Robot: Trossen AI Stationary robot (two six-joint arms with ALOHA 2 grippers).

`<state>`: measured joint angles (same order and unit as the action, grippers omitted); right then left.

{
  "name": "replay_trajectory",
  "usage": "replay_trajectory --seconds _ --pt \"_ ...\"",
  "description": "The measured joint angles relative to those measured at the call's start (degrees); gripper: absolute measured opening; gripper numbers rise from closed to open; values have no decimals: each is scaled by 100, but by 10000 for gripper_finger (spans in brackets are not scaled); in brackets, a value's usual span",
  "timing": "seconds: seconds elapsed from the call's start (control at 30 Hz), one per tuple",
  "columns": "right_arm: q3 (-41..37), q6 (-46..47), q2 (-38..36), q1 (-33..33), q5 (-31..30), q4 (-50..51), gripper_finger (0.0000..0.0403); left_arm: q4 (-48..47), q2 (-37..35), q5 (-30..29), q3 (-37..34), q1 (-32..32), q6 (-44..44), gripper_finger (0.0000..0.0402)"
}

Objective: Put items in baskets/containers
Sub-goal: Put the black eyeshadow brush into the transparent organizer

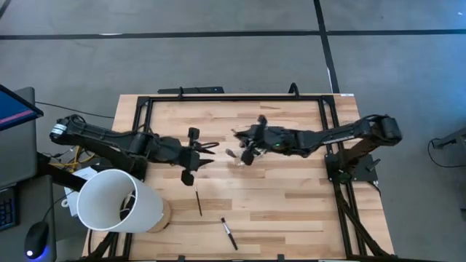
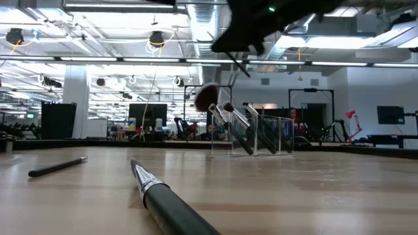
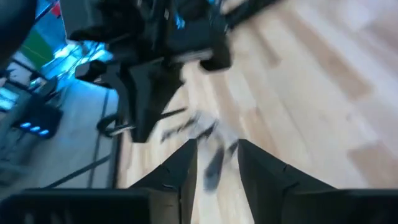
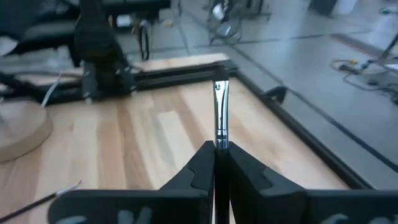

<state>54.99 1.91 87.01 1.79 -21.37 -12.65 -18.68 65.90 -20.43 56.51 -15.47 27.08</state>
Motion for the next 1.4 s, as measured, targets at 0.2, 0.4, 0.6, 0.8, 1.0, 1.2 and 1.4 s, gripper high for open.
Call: replay_trajectory --seconds 0.2,0.4,0.6,0.8,1.0,1.2,1.4 --pt "-1489 3 -831 -123 -159 -1474 14 1401 43 1267 -463 488 -356 88" --pt "-2502 4 -1181 -149 -452 -2567 14 3717 -11 1465 -1852 835 -773 70" --pt "-2885 96 -1204 -218 -517 -2720 18 6020 -190 1494 -2928 1052 -1335 59" --pt "-3006 200 -1049 -435 -590 -2888 10 6682 -523 1519 -3375 1277 -1804 57" --pt "-3657 128 -932 -524 -577 -4206 21 6666 -839 1957 -3535 1363 -2337 57" --pt "-3939 116 -426 -684 -510 -5210 8 6647 -890 2023 -3725 1388 -2440 57" --pt "-3908 257 247 -911 -108 -5845 26 6666 -890 2003 -3794 1434 -2440 57"
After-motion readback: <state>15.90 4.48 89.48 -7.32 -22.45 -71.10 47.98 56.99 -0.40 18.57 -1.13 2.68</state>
